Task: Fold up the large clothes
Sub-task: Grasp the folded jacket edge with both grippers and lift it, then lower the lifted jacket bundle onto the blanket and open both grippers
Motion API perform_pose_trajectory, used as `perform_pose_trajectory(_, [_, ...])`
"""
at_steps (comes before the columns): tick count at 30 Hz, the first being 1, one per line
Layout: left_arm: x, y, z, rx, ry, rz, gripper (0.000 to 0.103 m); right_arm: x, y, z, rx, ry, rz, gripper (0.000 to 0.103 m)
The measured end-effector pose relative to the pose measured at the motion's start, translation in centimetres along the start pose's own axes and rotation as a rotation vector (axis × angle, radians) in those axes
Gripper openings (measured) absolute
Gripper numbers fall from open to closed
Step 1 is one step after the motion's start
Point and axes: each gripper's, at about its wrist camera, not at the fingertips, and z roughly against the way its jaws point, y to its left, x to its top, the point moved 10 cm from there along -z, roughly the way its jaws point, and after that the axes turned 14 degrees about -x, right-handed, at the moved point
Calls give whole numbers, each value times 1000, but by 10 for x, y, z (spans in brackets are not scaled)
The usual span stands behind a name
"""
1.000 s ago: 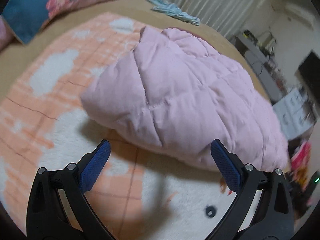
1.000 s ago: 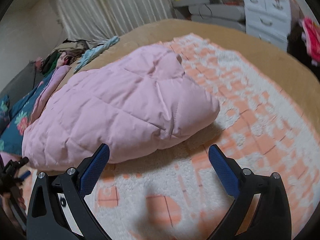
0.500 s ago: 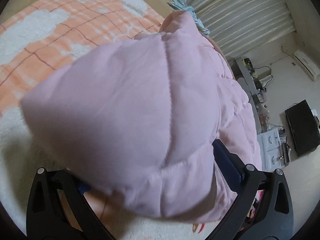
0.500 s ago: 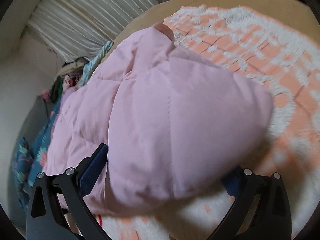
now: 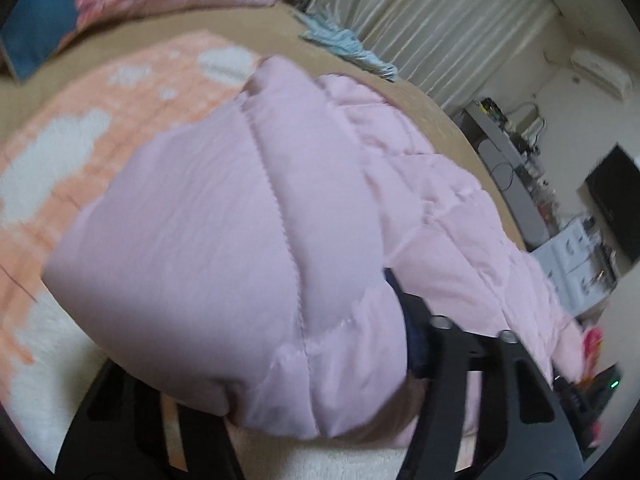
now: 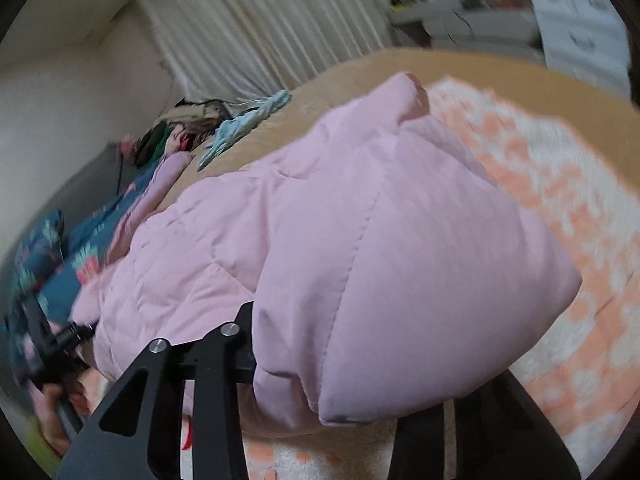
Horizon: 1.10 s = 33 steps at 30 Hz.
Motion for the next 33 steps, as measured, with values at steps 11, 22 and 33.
perform_pose_trajectory(11, [11,-55,68,2,-56,-161,35,25,38,77,-7,-150,217,30])
perform_pose_trajectory(22, [-15,-61,110,-13,-24,-182,35,-9,28,143,-4,-152,257,30])
perform_pose_trajectory(33, [-52,-44,135,0,6,-196,36,-54,14,162,-17,-105,230,31])
